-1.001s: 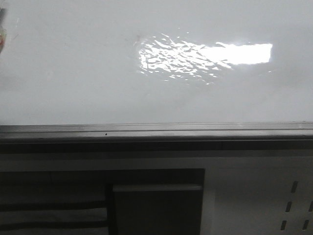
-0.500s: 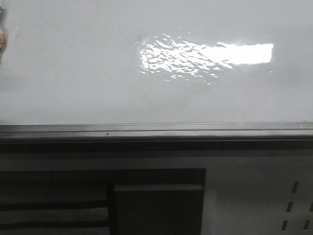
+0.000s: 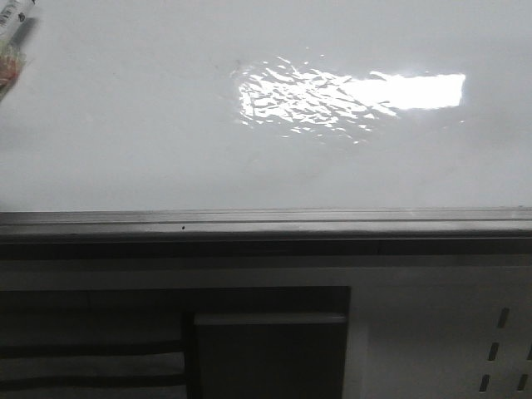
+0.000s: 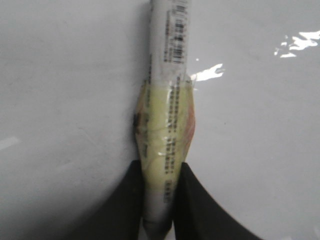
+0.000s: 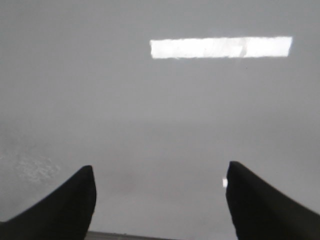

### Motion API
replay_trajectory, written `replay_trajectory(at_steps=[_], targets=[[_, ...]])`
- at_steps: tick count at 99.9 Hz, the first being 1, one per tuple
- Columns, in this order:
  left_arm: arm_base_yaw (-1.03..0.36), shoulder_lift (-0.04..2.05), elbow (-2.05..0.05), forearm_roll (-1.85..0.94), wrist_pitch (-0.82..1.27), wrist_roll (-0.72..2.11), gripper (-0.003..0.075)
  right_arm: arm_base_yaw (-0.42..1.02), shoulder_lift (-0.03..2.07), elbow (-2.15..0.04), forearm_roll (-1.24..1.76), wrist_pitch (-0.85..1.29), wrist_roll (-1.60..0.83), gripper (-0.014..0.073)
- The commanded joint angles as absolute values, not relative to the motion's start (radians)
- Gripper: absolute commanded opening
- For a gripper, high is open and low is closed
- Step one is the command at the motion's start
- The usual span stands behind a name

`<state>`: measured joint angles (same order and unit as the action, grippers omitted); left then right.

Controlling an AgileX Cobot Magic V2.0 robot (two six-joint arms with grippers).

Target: Write number 4 on whiteboard

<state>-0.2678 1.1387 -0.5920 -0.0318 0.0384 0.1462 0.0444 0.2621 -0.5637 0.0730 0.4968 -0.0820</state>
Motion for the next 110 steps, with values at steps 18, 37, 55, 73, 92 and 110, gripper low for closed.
replay_trajectory(at_steps=[18, 37, 55, 73, 92, 110], targets=[[-0.385, 1.093, -0.870, -0.040, 0.533, 0.250, -0.0020, 0.039, 0.458, -0.799, 0.132, 0.796, -0.133, 0.0490], [-0.517, 1.095, -1.025, -0.253, 0.786, 0.534, -0.0020, 0.039, 0.675, -0.942, 0.414, 1.077, -0.480, 0.0490], [-0.629, 1.127, -1.098, -0.448, 0.934, 0.778, -0.0020, 0.039, 0.852, -1.010, 0.711, 1.177, -0.815, 0.0490], [-0.722, 1.206, -1.143, -0.453, 0.946, 0.821, -0.0020, 0.083, 0.963, -1.057, 0.876, 1.225, -1.146, 0.0490], [-0.775, 1.272, -1.197, -0.453, 0.941, 0.877, -0.0020, 0.227, 1.023, -1.084, 0.876, 1.127, -1.328, 0.0490], [-0.784, 1.279, -1.224, -0.453, 0.932, 0.878, -0.0020, 0.358, 1.067, -1.084, 0.878, 1.044, -1.372, 0.0489]])
